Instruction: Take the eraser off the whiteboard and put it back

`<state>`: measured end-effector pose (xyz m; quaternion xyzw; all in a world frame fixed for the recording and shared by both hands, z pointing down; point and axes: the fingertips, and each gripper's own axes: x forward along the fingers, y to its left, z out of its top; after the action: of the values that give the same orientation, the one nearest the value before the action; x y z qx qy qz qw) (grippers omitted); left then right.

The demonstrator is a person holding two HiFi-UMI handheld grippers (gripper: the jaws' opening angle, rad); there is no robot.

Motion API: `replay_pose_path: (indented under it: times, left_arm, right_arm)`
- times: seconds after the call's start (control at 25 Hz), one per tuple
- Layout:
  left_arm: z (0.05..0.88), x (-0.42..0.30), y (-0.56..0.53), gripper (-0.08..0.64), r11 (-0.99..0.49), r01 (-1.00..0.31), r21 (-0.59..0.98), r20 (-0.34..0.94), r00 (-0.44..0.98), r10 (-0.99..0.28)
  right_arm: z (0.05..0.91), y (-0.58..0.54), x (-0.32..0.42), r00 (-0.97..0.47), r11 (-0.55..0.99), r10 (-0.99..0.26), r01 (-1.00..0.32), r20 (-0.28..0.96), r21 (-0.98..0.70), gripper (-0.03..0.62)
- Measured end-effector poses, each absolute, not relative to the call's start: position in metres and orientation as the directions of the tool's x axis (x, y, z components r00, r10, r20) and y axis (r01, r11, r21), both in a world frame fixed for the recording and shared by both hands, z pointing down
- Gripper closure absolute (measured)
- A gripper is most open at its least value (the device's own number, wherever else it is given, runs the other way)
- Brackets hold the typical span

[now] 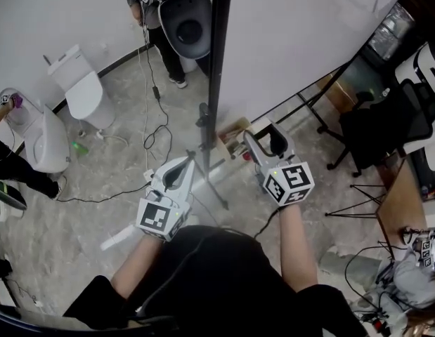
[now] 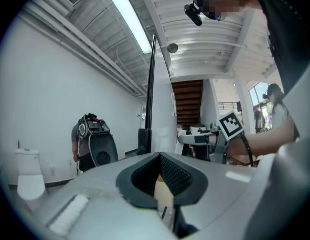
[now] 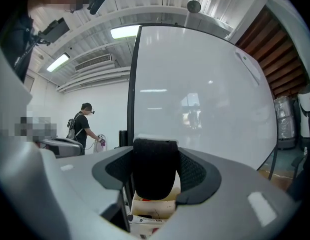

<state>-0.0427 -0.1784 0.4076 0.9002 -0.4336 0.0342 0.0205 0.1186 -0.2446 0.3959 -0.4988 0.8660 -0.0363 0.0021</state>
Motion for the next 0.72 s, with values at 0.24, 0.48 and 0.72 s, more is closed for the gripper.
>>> replay_pose_path:
  times: [0.24, 0.48, 0.72]
  left_arm:
    - [0.403, -0.03, -0.17, 0.554, -0.639, -0.77, 0.003, 0.059, 0.638, -0.768]
    - [0.4, -0.02, -0.166, 0.554, -0.636, -0.772, -0.008, 0.056, 0.634, -0.771]
    - [0.406, -0.015, -0.164, 0.554, -0.632, -0.775, -0.001, 0.074, 0.63, -0.773]
  right_arm:
    - [0.391, -0.229, 0.134, -0.499, 0.497, -0.866, -0.865, 0.015, -0.073, 0.325]
    - [0.39, -0.213, 0.154, -0.488, 0.486, -0.873, -0.871, 0.006, -0.075, 0.325]
    - [0.39, -0.196, 0.172, -0.459, 0.457, -0.889, -0.886, 0.003, -0.074, 0.324]
